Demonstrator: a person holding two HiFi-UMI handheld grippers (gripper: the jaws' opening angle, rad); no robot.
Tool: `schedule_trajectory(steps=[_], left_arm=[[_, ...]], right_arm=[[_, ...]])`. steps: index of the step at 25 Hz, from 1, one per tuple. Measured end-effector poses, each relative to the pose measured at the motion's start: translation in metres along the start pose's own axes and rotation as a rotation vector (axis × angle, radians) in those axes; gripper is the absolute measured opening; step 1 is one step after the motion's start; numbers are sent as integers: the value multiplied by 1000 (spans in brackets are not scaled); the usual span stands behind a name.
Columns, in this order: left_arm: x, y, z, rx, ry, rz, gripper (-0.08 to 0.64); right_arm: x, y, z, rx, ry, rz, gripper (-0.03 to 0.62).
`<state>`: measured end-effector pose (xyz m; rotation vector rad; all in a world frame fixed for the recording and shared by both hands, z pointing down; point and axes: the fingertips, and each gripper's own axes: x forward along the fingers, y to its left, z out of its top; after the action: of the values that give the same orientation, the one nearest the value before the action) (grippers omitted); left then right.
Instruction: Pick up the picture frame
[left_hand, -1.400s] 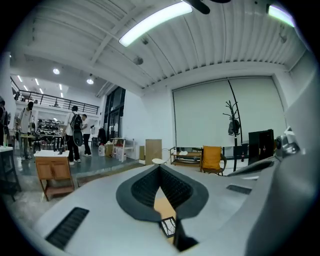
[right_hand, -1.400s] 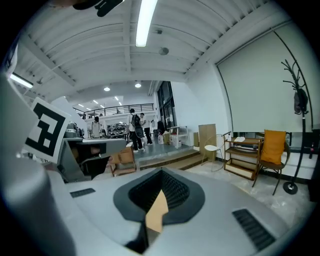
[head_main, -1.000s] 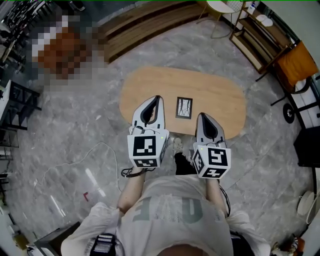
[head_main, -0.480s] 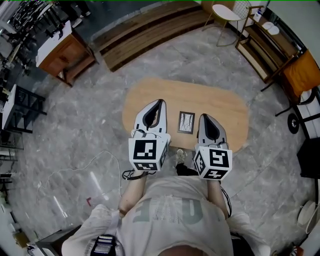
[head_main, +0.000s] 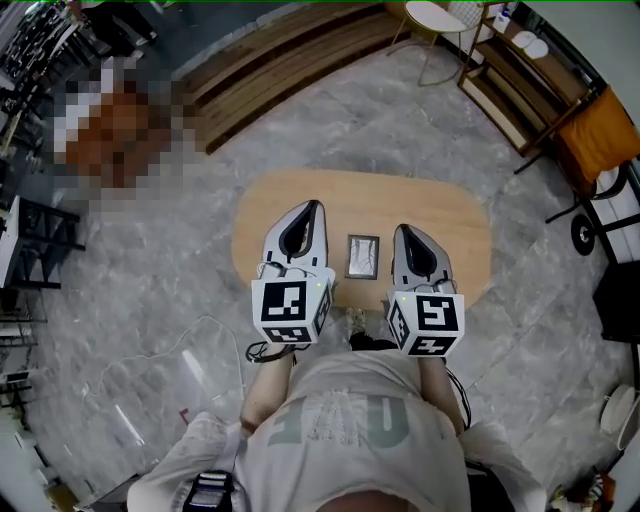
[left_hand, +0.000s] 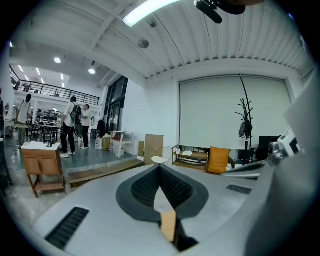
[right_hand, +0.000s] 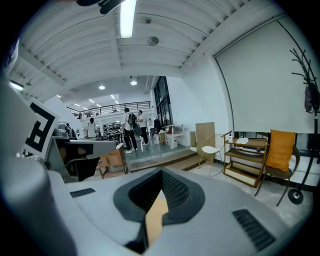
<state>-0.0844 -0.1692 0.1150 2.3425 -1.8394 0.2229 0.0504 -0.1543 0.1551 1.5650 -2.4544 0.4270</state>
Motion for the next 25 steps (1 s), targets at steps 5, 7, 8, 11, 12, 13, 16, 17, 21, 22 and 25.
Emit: schedule_trajectory(steps=[5, 7, 8, 11, 12, 13, 16, 17, 21, 22, 25], left_arm=[[25, -5, -3, -4, 32, 3, 9], [28, -3, -5, -4, 46, 10, 9], [27, -2, -8, -2, 54, 13, 9], [16, 2, -18, -1, 77, 18, 9], [12, 4, -19, -2, 79, 17, 9], [10, 6, -18, -2, 76, 14, 9], [6, 9, -12, 2, 50, -7, 9], [5, 9, -9, 5, 40, -16, 9], [3, 4, 1, 9, 13, -43, 9], [3, 3, 3, 13, 8, -52, 9], [2, 5, 5, 13, 5, -71, 9]], right_arm=[[14, -19, 2, 0, 28, 21, 5], [21, -23, 1, 4, 36, 25, 5], [23, -23, -1, 10, 39, 27, 5], [20, -18, -10, 27, 50, 27, 5], [19, -14, -12, 30, 52, 27, 5], [18, -10, -13, 30, 52, 26, 5], [14, -1, -8, 20, 34, 15, 5], [12, 1, -6, 18, 26, 10, 5], [4, 7, -2, 11, 14, -6, 5], [3, 8, -2, 11, 13, -11, 5], [5, 15, -2, 9, 10, -17, 5]])
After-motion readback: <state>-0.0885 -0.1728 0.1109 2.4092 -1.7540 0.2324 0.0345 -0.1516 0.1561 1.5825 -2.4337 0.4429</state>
